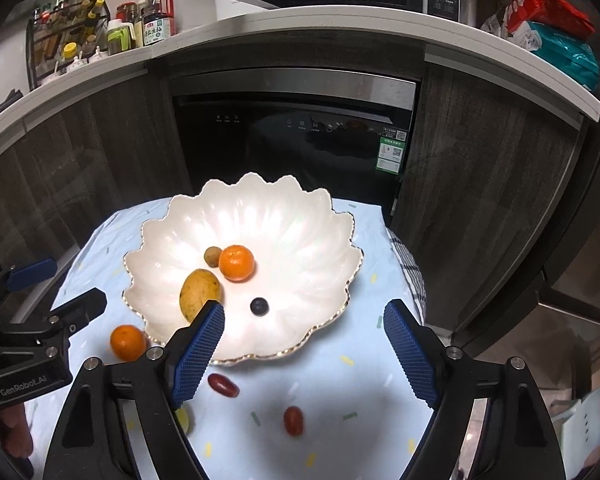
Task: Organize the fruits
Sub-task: 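Withdraw both tools from the bowl toward the remaining fruits, then grasp the small longan with the left tool while the right tool grasps the lemon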
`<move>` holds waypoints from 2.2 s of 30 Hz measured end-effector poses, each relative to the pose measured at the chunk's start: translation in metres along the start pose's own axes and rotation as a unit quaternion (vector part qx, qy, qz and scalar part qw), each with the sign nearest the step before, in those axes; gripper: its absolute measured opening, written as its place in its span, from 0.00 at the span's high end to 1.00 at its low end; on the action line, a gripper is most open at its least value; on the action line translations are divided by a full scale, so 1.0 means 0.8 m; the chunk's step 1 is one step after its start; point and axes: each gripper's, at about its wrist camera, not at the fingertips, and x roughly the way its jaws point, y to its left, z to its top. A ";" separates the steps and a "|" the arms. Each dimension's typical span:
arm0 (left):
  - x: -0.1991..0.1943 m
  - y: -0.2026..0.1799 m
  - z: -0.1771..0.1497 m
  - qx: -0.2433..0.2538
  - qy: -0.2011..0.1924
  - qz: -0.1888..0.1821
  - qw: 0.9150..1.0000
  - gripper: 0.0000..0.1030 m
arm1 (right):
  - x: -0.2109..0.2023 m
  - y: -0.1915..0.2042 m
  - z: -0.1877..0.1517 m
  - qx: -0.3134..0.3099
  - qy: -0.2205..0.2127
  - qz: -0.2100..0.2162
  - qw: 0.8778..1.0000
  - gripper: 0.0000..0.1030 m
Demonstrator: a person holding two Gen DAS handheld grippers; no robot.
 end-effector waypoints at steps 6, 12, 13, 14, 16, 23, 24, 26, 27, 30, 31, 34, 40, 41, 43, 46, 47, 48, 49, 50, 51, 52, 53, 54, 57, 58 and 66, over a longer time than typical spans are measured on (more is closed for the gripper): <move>-0.013 0.000 -0.015 0.020 -0.003 -0.006 1.000 0.18 | -0.016 0.008 -0.017 0.005 0.000 0.002 1.000 0.20; -0.027 -0.003 -0.031 0.042 -0.005 -0.016 0.999 0.18 | -0.034 0.020 -0.035 -0.001 0.003 0.010 1.000 0.20; -0.029 -0.003 -0.033 0.045 -0.005 -0.018 0.999 0.18 | -0.037 0.023 -0.039 -0.003 0.006 0.012 1.000 0.20; -0.031 -0.003 -0.036 0.048 -0.005 -0.020 0.999 0.18 | -0.039 0.025 -0.043 -0.004 0.008 0.012 1.000 0.20; -0.035 -0.002 -0.043 0.054 -0.004 -0.020 0.998 0.18 | -0.043 0.030 -0.050 -0.008 0.012 0.013 1.000 0.20; -0.044 0.004 -0.067 0.065 0.006 -0.026 0.998 0.18 | -0.053 0.044 -0.074 -0.007 0.028 0.019 0.999 0.20; -0.045 0.005 -0.071 0.065 0.007 -0.027 0.998 0.18 | -0.055 0.046 -0.077 -0.006 0.030 0.019 0.999 0.20; -0.046 0.008 -0.077 0.066 0.009 -0.030 0.997 0.18 | -0.058 0.051 -0.083 -0.004 0.033 0.022 0.999 0.20; -0.047 0.009 -0.081 0.068 0.010 -0.031 0.997 0.18 | -0.059 0.055 -0.088 -0.004 0.034 0.022 0.999 0.20; -0.045 0.012 -0.089 0.075 0.015 -0.032 0.997 0.18 | -0.062 0.062 -0.095 -0.006 0.036 0.021 0.999 0.20; -0.045 0.014 -0.091 0.076 0.016 -0.034 0.996 0.18 | -0.063 0.064 -0.099 -0.005 0.039 0.021 0.999 0.20; -0.043 0.017 -0.098 0.081 0.021 -0.039 0.996 0.18 | -0.065 0.071 -0.109 0.001 0.044 0.020 0.999 0.20; -0.030 0.025 -0.111 0.096 0.033 -0.054 0.993 0.18 | -0.061 0.087 -0.127 0.011 0.074 0.019 0.997 0.20; -0.027 0.027 -0.112 0.098 0.035 -0.057 0.993 0.18 | -0.059 0.089 -0.129 0.011 0.083 0.017 0.996 0.20; -0.020 0.031 -0.115 0.103 0.039 -0.070 0.992 0.18 | -0.055 0.092 -0.134 0.017 0.099 0.010 0.995 0.20; -0.009 0.035 -0.117 0.105 0.047 -0.087 0.989 0.18 | -0.051 0.097 -0.142 0.034 0.126 0.003 0.991 0.20; -0.006 0.036 -0.118 0.106 0.048 -0.093 0.989 0.18 | -0.050 0.099 -0.144 0.038 0.132 0.002 0.990 0.20; -0.003 0.037 -0.119 0.107 0.048 -0.099 0.988 0.19 | -0.049 0.101 -0.146 0.041 0.139 0.001 0.989 0.20; 0.000 0.037 -0.120 0.109 0.047 -0.103 0.988 0.19 | -0.047 0.103 -0.149 0.044 0.147 0.000 0.988 0.20; 0.003 0.038 -0.120 0.111 0.047 -0.105 0.987 0.19 | -0.045 0.104 -0.152 0.049 0.158 -0.001 0.986 0.20; 0.006 0.038 -0.121 0.112 0.047 -0.108 0.987 0.19 | -0.043 0.105 -0.154 0.053 0.166 -0.001 0.985 0.20; 0.010 0.040 -0.121 0.112 0.048 -0.112 0.986 0.19 | -0.041 0.105 -0.157 0.061 0.177 -0.003 0.982 0.20; 0.013 0.041 -0.122 0.112 0.049 -0.115 0.986 0.19 | -0.039 0.107 -0.159 0.065 0.185 -0.003 0.981 0.20; 0.016 0.043 -0.122 0.111 0.050 -0.118 0.985 0.20 | -0.036 0.108 -0.162 0.070 0.195 -0.005 0.978 0.20; 0.026 0.047 -0.125 0.113 0.055 -0.130 0.984 0.23 | -0.028 0.111 -0.169 0.082 0.216 -0.009 0.973 0.20; 0.030 0.048 -0.126 0.114 0.057 -0.132 0.983 0.23 | -0.024 0.113 -0.171 0.084 0.222 -0.013 0.971 0.20; 0.056 0.050 -0.134 0.123 0.065 -0.155 0.978 0.30 | -0.007 0.115 -0.180 0.088 0.251 -0.040 0.963 0.20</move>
